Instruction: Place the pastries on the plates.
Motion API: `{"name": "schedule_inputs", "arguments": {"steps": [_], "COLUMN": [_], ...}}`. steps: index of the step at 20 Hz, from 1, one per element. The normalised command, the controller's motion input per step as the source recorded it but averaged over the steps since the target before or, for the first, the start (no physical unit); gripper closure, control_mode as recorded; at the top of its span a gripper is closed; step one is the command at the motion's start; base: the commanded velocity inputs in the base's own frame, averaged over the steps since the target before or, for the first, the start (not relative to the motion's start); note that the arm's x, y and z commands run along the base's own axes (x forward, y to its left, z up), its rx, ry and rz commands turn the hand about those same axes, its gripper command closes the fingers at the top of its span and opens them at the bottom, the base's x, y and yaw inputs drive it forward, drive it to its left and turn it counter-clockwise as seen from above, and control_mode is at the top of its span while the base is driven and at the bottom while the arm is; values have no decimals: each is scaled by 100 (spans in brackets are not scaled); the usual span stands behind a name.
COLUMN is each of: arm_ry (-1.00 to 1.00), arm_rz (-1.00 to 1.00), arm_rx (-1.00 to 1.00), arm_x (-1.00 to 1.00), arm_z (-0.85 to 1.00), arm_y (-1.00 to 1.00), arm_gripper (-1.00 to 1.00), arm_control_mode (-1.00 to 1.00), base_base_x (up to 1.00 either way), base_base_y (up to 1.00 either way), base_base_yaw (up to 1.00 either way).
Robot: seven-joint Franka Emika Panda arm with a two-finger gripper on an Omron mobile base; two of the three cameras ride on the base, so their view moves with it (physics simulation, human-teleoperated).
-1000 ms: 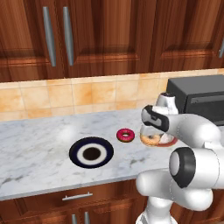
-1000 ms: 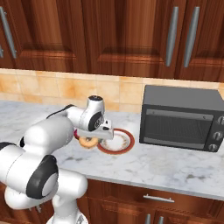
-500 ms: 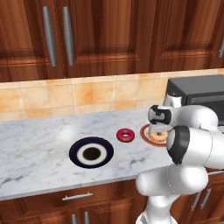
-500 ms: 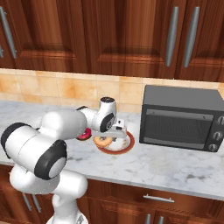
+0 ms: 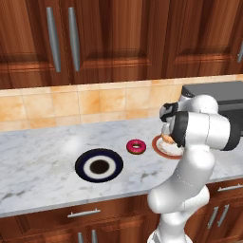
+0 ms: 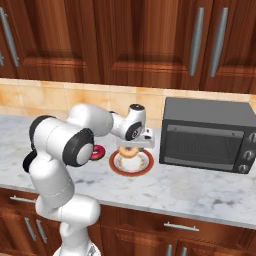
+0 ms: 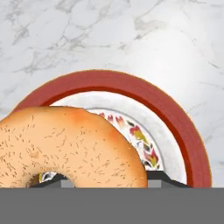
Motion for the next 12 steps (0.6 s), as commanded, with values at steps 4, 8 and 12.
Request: {"name": "schedule_inputs", "arguments": {"steps": [4,8,12], "arm_ry": [0,0,-1], "arm_rz": [0,0,0], "arm_rx": [0,1,2], "arm_x": [0,0,-10], "arm_z": [0,16,11], "arm_y": [0,0,0], "arm_gripper": [-100,-100,-100], "arm_control_mode": [-100,-100,-100], "base_base_x": [0,0,0], "base_base_y": [0,0,0], "base_base_yaw": [0,0,0]}}
